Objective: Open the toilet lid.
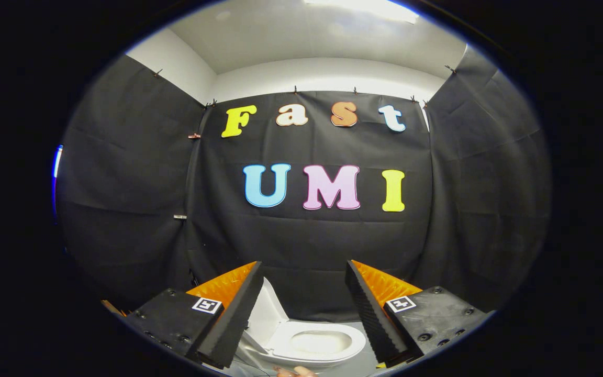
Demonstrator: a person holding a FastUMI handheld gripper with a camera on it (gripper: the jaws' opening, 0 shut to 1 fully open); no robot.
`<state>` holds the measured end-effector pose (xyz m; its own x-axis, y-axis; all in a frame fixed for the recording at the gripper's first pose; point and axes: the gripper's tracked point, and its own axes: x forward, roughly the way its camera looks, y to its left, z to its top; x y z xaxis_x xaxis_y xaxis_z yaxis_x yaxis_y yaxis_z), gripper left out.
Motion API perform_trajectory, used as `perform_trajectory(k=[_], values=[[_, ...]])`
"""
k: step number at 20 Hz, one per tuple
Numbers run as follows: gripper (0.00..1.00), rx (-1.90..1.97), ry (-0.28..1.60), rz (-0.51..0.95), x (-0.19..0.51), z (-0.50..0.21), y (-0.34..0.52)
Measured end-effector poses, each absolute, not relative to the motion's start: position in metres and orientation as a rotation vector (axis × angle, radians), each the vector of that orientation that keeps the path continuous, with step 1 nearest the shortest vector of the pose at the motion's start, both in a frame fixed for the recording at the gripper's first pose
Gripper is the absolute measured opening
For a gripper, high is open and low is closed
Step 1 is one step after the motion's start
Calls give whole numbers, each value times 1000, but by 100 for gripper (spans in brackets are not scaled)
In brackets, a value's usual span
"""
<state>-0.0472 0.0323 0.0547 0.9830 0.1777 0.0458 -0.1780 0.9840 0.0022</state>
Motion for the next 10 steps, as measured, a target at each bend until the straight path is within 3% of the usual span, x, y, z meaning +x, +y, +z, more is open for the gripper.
perform_trajectory(k=[10], values=[[98, 0, -59, 181, -51, 59, 33]])
